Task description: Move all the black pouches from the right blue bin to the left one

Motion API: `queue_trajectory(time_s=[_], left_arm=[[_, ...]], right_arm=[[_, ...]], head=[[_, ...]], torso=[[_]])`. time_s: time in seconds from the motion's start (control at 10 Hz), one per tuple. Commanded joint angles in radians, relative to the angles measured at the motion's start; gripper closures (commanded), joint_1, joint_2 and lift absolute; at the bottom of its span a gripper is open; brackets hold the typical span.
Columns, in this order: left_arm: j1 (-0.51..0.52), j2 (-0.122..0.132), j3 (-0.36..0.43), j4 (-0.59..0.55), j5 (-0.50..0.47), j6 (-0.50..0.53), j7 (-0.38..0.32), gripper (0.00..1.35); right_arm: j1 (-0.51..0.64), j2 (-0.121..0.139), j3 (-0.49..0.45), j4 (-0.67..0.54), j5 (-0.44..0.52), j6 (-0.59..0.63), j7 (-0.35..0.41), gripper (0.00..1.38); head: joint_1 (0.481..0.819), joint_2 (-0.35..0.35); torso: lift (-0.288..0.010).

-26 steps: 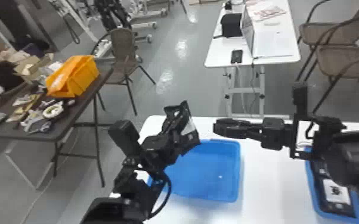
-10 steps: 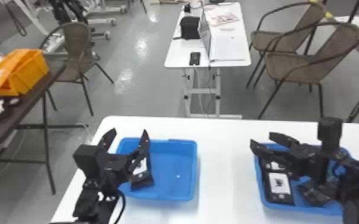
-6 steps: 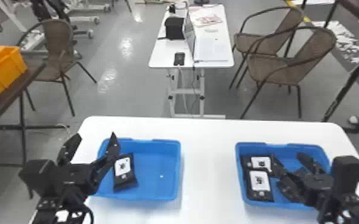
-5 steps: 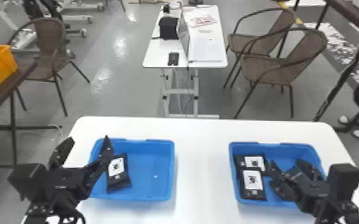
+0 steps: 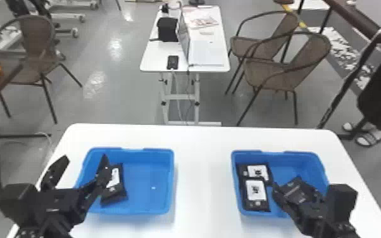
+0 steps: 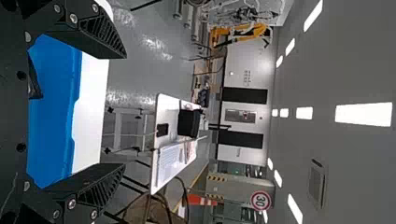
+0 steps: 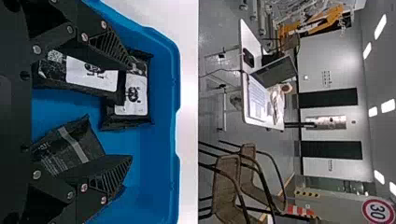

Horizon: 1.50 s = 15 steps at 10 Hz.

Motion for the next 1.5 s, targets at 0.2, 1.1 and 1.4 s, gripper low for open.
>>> queue_trajectory(time_s=[0.2,1.1,1.4], left_arm=[[-0.006,-0.003,-0.003,0.0,0.003,0.0,0.0,0.21],[-0.009,-0.003,-0.007,0.0,0.001,-0.008,0.0,0.21],[-0.009,-0.003,-0.007,0.002,0.0,-0.014,0.0,0.21]], right_arm=[[-0.076,0.001,0.078,0.086,-0.044,0.04,-0.047,0.38],[-0.204,0.001,0.162,0.233,-0.084,0.231,-0.1,0.38],[-0.169,0.0,0.162,0.136,-0.073,0.317,-0.19,0.37]], head=[[0.695,0.012],[0.695,0.086],[0.695,0.085]], torso=[[0.01],[0.01],[0.01]])
